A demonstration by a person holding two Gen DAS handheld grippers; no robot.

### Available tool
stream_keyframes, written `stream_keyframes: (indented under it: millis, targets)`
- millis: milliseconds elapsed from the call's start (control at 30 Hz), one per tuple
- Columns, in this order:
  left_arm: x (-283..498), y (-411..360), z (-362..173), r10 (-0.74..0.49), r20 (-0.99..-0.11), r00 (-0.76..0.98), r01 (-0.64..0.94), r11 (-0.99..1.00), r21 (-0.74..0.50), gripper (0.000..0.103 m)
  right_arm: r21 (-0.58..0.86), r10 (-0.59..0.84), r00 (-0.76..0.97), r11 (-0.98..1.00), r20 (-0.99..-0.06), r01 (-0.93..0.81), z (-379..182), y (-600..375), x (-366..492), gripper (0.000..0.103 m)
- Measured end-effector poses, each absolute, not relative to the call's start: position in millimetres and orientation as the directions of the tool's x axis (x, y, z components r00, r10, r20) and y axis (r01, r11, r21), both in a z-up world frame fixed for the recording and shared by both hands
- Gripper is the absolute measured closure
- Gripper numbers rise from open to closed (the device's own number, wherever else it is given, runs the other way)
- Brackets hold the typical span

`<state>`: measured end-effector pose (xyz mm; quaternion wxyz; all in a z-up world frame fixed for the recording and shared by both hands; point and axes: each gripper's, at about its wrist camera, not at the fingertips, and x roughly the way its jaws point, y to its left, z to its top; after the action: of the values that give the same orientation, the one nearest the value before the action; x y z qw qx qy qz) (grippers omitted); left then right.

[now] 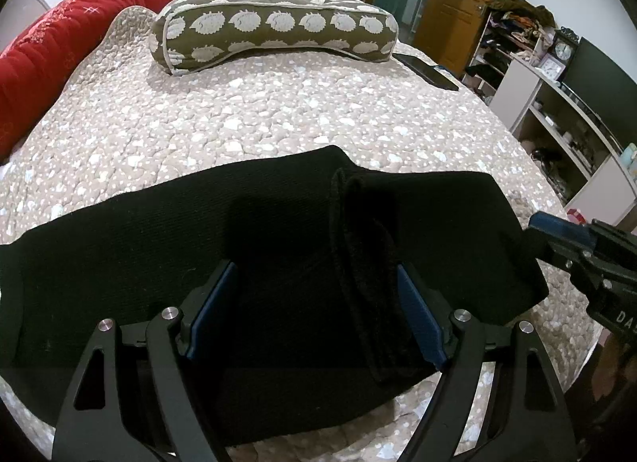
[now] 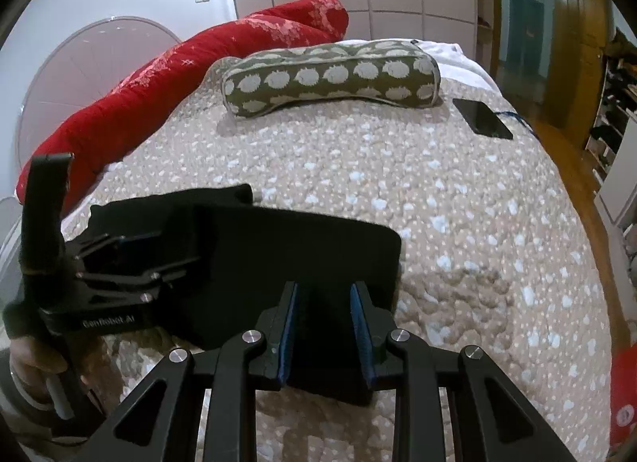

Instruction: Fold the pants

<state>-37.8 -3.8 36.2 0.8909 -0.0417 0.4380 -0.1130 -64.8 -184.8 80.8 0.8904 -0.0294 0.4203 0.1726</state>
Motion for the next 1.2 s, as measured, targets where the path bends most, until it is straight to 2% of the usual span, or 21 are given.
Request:
stream_keyframes:
  millis: [333,567,667,733,800,900,967,1033,1200]
  targets:
    - [-48.0,13.4,45.3,-0.24,-0.78,0.578,0.132,0.971,-0.201,0.022,0.108,0.31,0.575,0.927,-0.757,-0.359,81.6,-171.4,-51.8,0.078]
    - [-73.0,60.5,51.1,-0.17,-0.78,0.603,0.022,0.98,-0.197,0.022,0.116,0.36,0.538,0.894,-0.762,-0.433,75.0,-140.7,-39.2,0.078]
    - [-84.5,83.9,50.7,-0.154,-0.781,0.606,-0.038,0.974,-0.221,0.022,0.116,0.376,0.479,0.865,-0.793,-0.488,58.7,-114.7,-32.2,0.077]
    - [-94.6,102.6,50.6,-0.138,-0.779,0.612,-0.084,0.968,-0.238,0.022,0.095,0.361,0.471,0.862,-0.805,-0.498,52.5,-104.5,-30.0,0.072]
    - [-104.4,121.1,50.4,-0.133,-0.777,0.615,-0.126,0.956,-0.263,0.022,0.082,0.357,0.478,0.86,-0.803,-0.504,57.0,-99.6,-28.4,0.072]
    - [-121.7,148.4,49.6,-0.157,-0.756,0.635,-0.176,0.924,-0.34,0.022,0.138,0.427,0.472,0.836,-0.772,-0.53,73.0,-95.2,-23.4,0.072]
    - [-131.3,161.7,49.4,-0.178,-0.74,0.649,-0.203,0.897,-0.394,0.022,0.183,0.487,0.443,0.801,-0.752,-0.57,82.1,-80.2,-15.4,0.066]
    - [-141.5,170.0,51.0,-0.121,-0.751,0.649,-0.268,0.888,-0.374,0.022,0.216,0.541,0.406,0.757,-0.737,-0.616,85.1,-59.8,-7.3,0.057]
    - [-155.2,189.6,46.6,-0.117,-0.759,0.641,-0.316,0.861,-0.399,0.022,0.257,0.627,0.256,0.609,-0.736,-0.751,76.7,22.3,13.8,0.055]
